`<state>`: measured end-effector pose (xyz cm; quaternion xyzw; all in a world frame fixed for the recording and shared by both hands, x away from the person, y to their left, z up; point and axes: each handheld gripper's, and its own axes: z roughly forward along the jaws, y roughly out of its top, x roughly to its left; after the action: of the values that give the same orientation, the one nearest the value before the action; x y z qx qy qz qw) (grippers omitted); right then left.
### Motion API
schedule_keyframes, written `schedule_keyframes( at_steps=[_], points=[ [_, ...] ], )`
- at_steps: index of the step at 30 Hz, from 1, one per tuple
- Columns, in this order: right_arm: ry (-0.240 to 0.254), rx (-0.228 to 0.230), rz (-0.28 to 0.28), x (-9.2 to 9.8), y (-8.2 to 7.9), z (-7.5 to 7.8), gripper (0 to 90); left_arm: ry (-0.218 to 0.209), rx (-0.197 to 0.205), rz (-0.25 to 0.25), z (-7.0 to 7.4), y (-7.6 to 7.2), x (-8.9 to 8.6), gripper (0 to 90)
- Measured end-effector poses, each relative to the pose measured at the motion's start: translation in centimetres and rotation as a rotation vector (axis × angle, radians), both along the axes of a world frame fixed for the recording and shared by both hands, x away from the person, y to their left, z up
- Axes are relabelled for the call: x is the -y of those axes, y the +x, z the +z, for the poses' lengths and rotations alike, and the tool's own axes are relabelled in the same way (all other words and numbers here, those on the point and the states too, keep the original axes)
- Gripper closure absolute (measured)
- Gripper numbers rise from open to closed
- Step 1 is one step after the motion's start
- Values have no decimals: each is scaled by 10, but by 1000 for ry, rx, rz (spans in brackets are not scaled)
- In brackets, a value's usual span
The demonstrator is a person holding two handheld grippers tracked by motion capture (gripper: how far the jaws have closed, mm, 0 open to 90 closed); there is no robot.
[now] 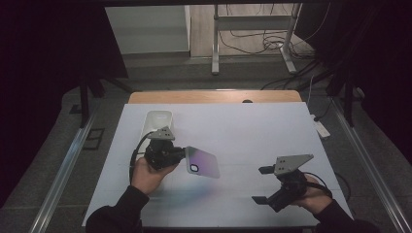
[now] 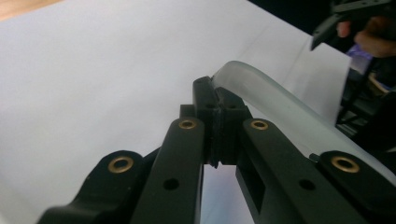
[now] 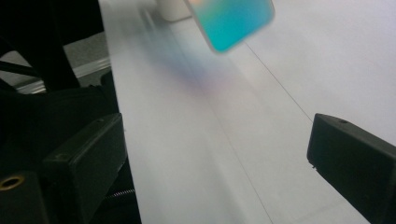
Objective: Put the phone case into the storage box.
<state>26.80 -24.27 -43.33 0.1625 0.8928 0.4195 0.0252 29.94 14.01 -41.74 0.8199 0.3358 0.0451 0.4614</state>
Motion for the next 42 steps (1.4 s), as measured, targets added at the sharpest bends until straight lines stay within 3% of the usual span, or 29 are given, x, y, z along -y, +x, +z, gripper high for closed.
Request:
schedule_keyframes(
  at_steps=[8,20,28,42],
  points=[
    [-50,21,-66,11,-3,-4,36,21,0,57,8,4,-9,888],
    [-68,51,-167,27,-8,-7,0,29,-2,138,20,10,-21,887],
    [-71,70,-289,37,-12,-8,0,40,-3,160,27,16,-28,887],
    [-107,74,-375,53,-23,-12,0,50,-28,250,35,27,-47,887]
  ],
)
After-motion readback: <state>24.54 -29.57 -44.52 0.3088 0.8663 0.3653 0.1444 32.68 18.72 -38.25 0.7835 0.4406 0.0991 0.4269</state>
